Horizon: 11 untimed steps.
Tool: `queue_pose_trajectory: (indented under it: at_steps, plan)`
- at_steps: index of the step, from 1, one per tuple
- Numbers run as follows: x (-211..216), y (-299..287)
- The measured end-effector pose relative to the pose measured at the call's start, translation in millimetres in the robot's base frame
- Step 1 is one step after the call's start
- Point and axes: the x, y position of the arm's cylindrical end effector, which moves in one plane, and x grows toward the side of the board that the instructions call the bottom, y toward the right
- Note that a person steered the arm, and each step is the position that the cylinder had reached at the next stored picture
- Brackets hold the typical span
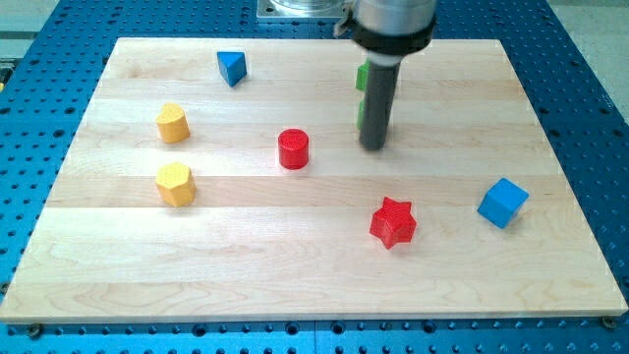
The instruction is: Nudge the green circle vertically above the red star
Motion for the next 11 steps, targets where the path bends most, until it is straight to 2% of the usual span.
queue_pose_trajectory:
  at_steps: [1,2,3,5,6,7,8,11]
  plan:
    - [-49.6,22.5]
    - [-7.7,22.1]
    - [-5.4,-27.8]
    - [-16.4,4.4]
    - [-15.9,-62.2]
    - [-43.2,-44.7]
    - [-32.5,-14.8]
    - [-20.6,8.5]
